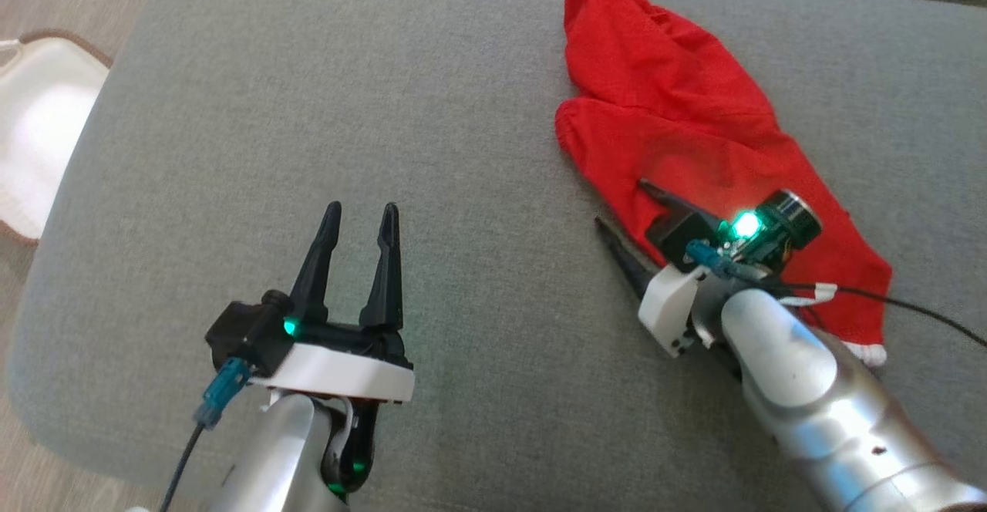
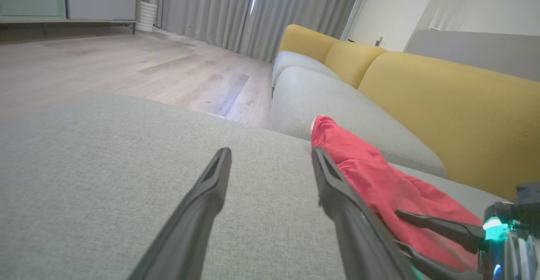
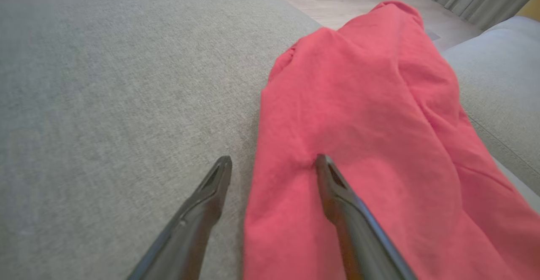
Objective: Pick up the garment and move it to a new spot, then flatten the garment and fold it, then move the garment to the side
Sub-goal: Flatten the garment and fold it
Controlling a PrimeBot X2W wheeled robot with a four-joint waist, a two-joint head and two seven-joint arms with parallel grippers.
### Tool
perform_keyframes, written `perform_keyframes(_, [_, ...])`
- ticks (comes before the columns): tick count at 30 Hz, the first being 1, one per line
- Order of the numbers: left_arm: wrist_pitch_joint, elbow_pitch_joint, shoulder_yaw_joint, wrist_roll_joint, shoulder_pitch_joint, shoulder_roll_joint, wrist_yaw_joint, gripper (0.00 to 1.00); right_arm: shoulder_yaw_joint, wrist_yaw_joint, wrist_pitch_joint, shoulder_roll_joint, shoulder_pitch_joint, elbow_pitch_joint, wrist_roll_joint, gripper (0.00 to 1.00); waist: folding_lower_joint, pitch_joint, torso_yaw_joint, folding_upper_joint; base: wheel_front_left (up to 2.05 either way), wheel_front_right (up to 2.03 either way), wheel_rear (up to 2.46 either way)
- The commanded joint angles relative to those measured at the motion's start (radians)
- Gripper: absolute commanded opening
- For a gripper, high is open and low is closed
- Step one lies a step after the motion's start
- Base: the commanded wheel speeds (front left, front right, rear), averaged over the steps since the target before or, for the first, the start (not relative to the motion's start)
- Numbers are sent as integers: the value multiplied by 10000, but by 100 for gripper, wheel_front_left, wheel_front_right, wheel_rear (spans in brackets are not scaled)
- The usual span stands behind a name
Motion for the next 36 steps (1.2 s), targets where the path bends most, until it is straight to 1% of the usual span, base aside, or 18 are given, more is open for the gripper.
perform_keyframes(1, [-93, -316, 205, -61, -430, 81, 79, 100, -61, -7, -205, 238, -439, 74, -258, 100, -1, 133, 118, 0, 0, 0, 0])
perform_keyframes(7, [-93, -366, 136, -117, -471, 81, 155, 100, -353, -7, -406, 467, -865, 861, -868, 100, -1, 258, 151, 0, 0, 0, 0])
perform_keyframes(8, [-93, -363, 129, -125, -473, 81, 165, 100, -393, -7, -439, 510, -908, 1015, -920, 84, -1, 262, 141, 0, 0, 0, 0])
perform_keyframes(9, [-93, -352, 124, -127, -472, 81, 172, 100, -427, -7, -516, 551, -950, 1123, -917, 0, -1, 256, 123, 0, 0, 0, 0])
perform_keyframes(11, [-93, -317, 144, -114, -457, 81, 176, 100, -452, -7, -724, 614, -997, 1220, -718, 0, -1, 204, 66, 0, 0, 0, 0])
perform_keyframes(12, [-93, -291, 166, -102, -442, 81, 175, 100, -380, -7, -839, 629, -966, 1177, -420, 0, -1, 153, 35, 0, 0, 0, 0])
perform_keyframes(13, [-93, -216, 217, -69, -407, 81, 158, 100, 341, -7, -996, 638, -730, 648, 909, 0, -1, 22, -21, 0, 0, 0, 0])
perform_keyframes(16, [-93, -152, 349, 7, -356, 81, 129, 100, 1544, -7, -1070, 641, -618, -485, 2866, 0, -1, -181, -163, 0, 0, 0, 0])
perform_keyframes(19, [-93, -158, 489, 77, -273, 81, 120, 100, 2271, -7, -1100, 642, -700, -1539, 4421, 0, -1, -369, -334, 0, 0, 0, 0])
perform_keyframes(22, [-93, -163, 615, 150, -181, 81, 99, 100, 2453, -7, -1094, 643, -800, -2183, 5530, 0, -1, -514, -495, 0, 0, 0, 0])
perform_keyframes(24, [-93, -178, 671, 183, -136, 81, 87, 100, 2312, -7, -994, 644, -837, -2344, 6069, 0, -1, -570, -575, 0, 0, 0, 0])
perform_keyframes(27, [-93, -203, 724, 209, -91, 81, 68, 100, 1768, -7, -637, 607, -837, -2172, 6729, 0, -1, -619, -662, 0, 0, 0, 0])
perform_keyframes(31, [-93, -245, 668, 222, -99, 81, 38, 100, 747, -7, -74, 193, -871, -1455, 7594, 0, -1, -506, -666, 0, 0, 0, 0])
perform_keyframes(34, [-93, -269, 571, 203, -199, 81, 21, 100, 228, -7, 252, -247, -1025, -775, 7883, 0, -1, -311, -604, 0, 0, 0, 0])
perform_keyframes(36, [-93, -246, 541, 203, -252, 81, 19, 100, 89, -7, 387, -503, -1141, -301, 7879, 0, -1, -191, -569, 0, 0, 0, 0])
